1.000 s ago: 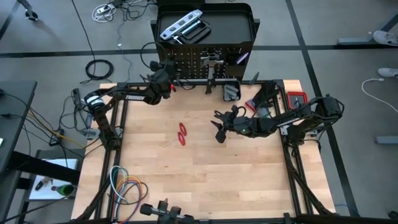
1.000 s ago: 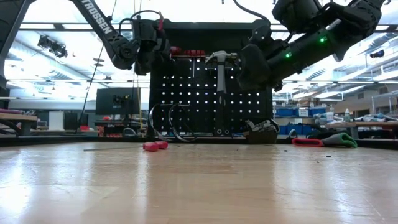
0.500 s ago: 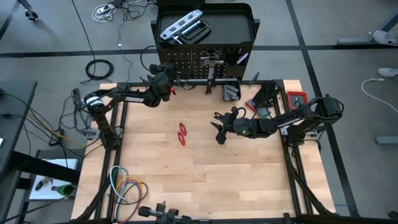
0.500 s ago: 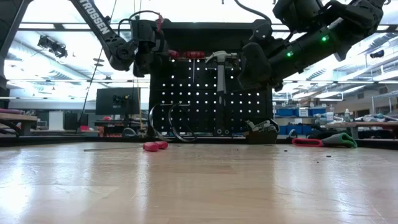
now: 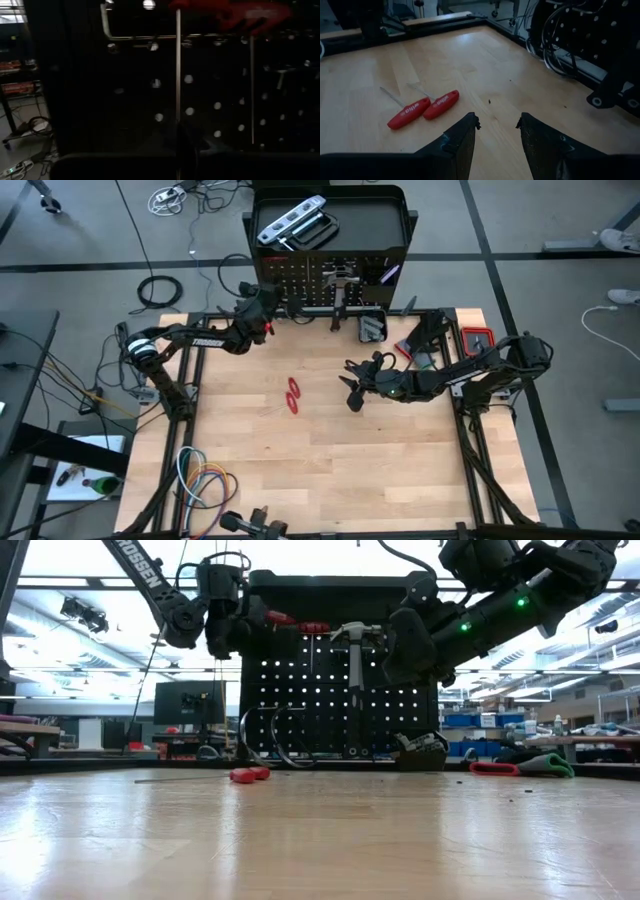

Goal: Hang tools onto peg board
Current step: Remove the left allen wrench from the peg board

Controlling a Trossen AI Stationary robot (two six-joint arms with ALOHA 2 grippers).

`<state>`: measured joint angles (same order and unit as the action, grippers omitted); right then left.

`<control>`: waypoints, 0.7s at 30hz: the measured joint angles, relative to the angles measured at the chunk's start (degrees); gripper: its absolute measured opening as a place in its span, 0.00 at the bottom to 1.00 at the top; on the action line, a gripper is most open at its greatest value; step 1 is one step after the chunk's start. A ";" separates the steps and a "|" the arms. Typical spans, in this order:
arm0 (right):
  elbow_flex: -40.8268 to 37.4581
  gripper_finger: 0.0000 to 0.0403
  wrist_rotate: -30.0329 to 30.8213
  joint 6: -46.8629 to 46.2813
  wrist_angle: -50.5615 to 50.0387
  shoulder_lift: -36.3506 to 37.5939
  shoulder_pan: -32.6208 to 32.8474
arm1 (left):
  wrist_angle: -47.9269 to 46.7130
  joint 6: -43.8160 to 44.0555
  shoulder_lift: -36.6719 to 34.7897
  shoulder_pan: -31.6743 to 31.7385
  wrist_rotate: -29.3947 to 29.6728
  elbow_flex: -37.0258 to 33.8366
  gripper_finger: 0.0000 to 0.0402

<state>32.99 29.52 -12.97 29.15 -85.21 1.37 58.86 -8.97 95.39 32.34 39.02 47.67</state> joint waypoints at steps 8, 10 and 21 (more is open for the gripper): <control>0.00 0.40 0.41 0.02 0.02 0.00 0.02 | 1.50 -1.77 0.00 -0.97 2.52 -0.85 0.00; 0.00 0.40 0.41 0.02 -0.61 0.00 0.04 | 4.40 -4.58 0.00 -2.06 3.92 -2.26 0.00; 0.00 0.40 -1.28 0.72 -1.74 0.00 0.05 | -15.01 -1.09 -12.48 -14.38 -3.74 -15.71 0.00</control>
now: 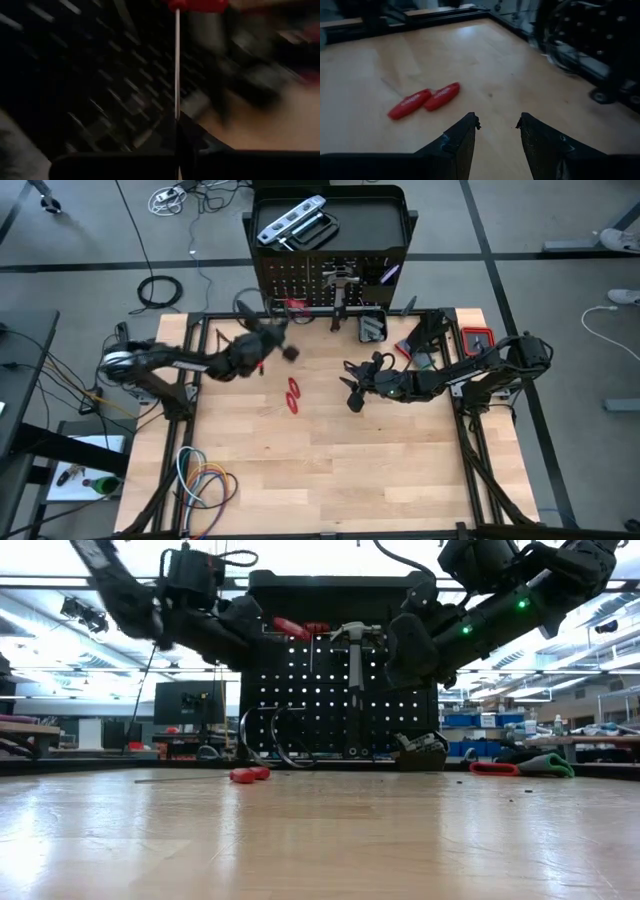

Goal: Hang tools onto peg board
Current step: Remove the left allen wrench from the peg board, then remove the allen wrench from the peg board

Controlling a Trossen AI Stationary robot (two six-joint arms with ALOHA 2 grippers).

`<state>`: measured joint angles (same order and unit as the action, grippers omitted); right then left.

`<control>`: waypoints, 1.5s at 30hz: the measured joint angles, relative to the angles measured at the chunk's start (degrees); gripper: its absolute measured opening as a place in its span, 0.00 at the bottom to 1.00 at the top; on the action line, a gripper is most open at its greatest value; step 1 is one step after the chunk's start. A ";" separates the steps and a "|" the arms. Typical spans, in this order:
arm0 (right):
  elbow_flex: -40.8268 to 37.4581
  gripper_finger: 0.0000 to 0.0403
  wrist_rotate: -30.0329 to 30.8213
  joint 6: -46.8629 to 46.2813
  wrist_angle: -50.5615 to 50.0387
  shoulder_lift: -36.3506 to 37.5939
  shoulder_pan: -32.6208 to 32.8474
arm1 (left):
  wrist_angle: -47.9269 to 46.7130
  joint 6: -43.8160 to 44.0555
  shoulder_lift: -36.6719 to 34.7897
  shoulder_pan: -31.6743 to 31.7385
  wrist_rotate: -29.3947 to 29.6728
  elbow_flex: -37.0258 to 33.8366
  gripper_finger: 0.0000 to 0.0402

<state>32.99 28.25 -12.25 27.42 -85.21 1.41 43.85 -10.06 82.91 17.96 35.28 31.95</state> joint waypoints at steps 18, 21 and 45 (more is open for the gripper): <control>0.00 0.40 -3.45 0.87 4.70 0.01 -0.46 | -54.27 27.13 -7.59 -14.40 -29.21 -1.24 0.12; 0.00 0.40 -3.43 1.56 4.93 0.02 -0.79 | -58.59 27.07 -7.45 -14.78 -29.69 0.02 0.25; 0.00 0.40 -3.89 1.92 5.99 0.02 -2.04 | 16.79 -7.77 7.16 1.11 3.07 7.24 0.46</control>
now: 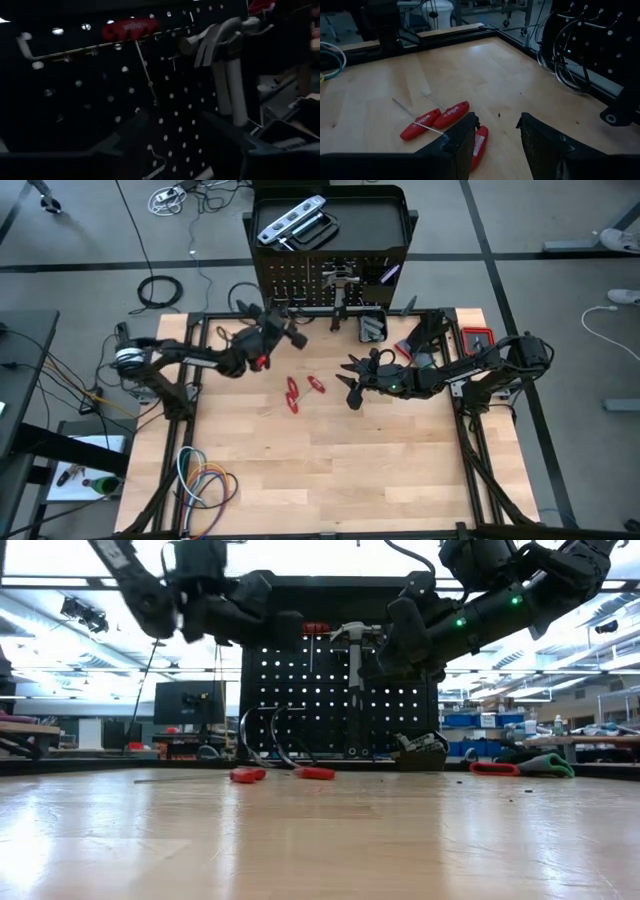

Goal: Hang tools onto peg board
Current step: Remove the allen wrench from the peg board

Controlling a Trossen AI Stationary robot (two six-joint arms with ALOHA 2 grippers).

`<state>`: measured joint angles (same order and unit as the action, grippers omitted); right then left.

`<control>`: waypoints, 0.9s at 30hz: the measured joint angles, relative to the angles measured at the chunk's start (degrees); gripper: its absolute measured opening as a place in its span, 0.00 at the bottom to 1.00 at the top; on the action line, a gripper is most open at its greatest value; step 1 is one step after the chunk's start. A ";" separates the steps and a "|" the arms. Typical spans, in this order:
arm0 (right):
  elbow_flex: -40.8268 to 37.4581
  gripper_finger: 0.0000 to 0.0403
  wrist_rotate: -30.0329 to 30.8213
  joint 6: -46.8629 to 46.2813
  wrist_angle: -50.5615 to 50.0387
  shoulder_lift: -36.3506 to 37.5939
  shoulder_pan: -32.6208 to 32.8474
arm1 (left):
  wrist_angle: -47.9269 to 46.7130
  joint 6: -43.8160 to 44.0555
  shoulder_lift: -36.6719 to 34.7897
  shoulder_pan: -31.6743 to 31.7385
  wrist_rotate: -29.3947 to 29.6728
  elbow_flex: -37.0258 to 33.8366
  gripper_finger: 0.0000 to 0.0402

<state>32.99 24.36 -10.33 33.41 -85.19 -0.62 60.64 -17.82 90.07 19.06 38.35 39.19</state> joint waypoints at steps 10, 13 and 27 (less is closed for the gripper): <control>0.00 0.40 -0.02 0.44 -0.55 0.00 0.00 | 0.19 0.11 12.92 5.03 -1.92 12.95 0.46; 0.00 0.40 -0.02 0.46 -0.55 0.00 0.00 | 0.04 0.42 15.61 6.01 -0.95 16.14 0.46; 0.00 0.40 -0.02 0.46 -0.50 0.00 0.00 | -6.35 8.15 19.07 10.46 0.05 24.64 0.46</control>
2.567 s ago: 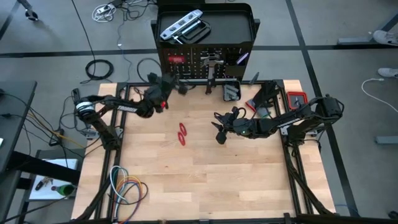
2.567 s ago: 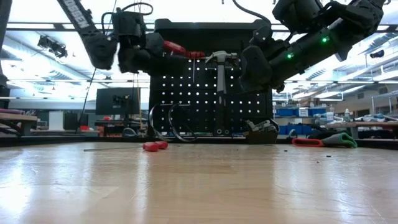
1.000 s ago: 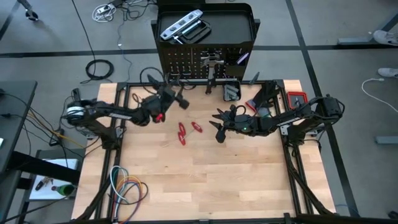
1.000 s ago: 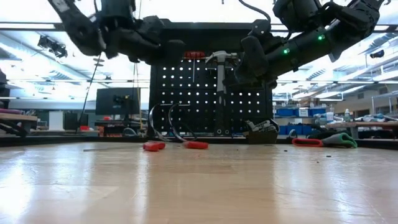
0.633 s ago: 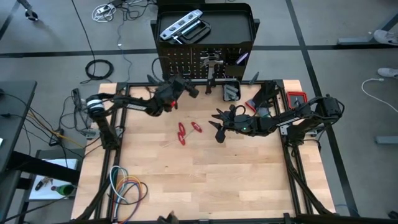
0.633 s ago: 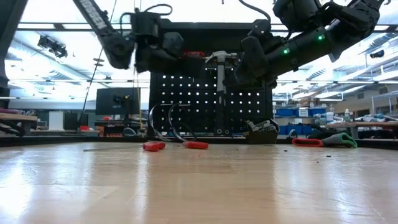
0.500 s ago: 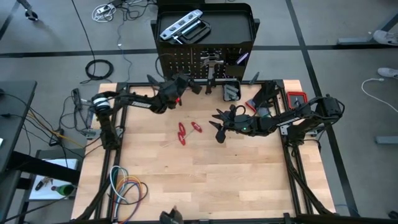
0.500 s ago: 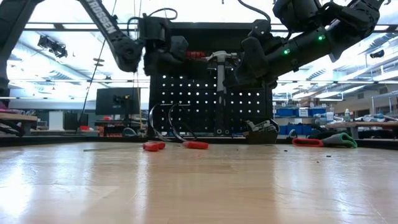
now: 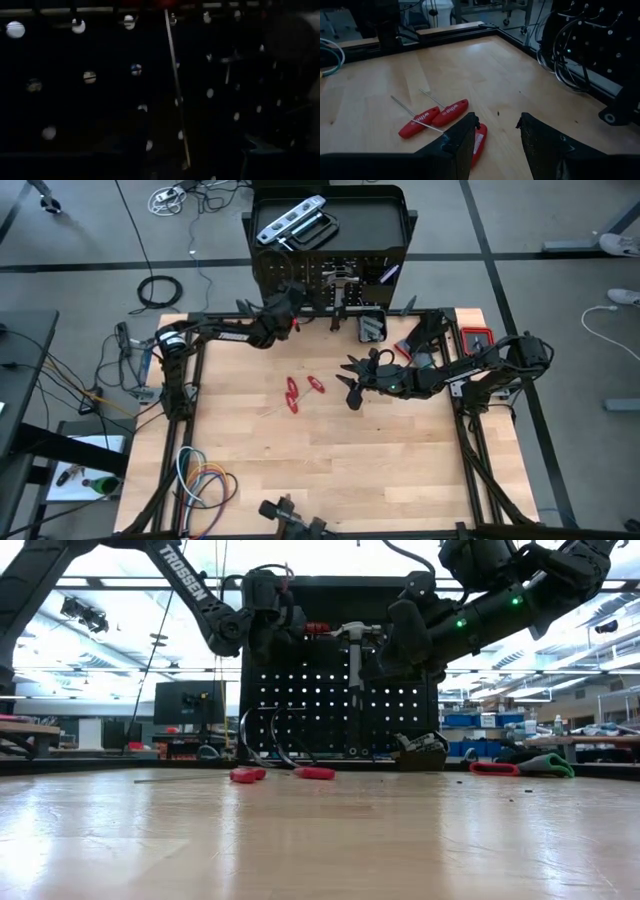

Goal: Hang tools onto peg board
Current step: Remove the allen wrench from the peg board

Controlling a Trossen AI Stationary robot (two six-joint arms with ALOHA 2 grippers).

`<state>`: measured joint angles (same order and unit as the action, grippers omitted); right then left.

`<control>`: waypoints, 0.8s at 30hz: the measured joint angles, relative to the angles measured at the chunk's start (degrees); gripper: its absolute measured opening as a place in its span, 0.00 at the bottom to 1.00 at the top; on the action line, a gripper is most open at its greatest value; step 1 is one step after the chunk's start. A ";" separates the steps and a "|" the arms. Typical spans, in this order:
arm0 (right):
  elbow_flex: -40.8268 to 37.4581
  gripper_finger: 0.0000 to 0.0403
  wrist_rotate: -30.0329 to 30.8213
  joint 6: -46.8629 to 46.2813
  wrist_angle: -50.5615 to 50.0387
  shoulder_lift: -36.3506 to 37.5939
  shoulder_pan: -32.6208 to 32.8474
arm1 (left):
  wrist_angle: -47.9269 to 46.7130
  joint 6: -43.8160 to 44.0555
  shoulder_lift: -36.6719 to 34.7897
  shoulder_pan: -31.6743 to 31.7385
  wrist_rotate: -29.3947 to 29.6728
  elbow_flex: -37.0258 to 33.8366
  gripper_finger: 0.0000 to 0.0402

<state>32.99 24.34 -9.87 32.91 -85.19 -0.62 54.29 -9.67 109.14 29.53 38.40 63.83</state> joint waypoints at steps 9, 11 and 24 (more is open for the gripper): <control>0.00 0.40 0.00 0.00 0.11 0.00 0.00 | -8.05 -0.31 0.00 0.46 -5.38 3.97 0.35; 0.00 0.40 0.00 0.00 0.11 0.00 0.00 | -8.26 -0.31 0.00 0.49 -5.28 4.03 0.26; 0.00 0.40 -0.02 -0.12 -1.98 0.00 0.11 | -6.89 -0.49 -0.79 -0.06 -1.95 3.40 0.01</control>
<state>32.99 24.32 -9.99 30.92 -85.19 -0.51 47.39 -10.16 108.35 29.46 36.44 67.23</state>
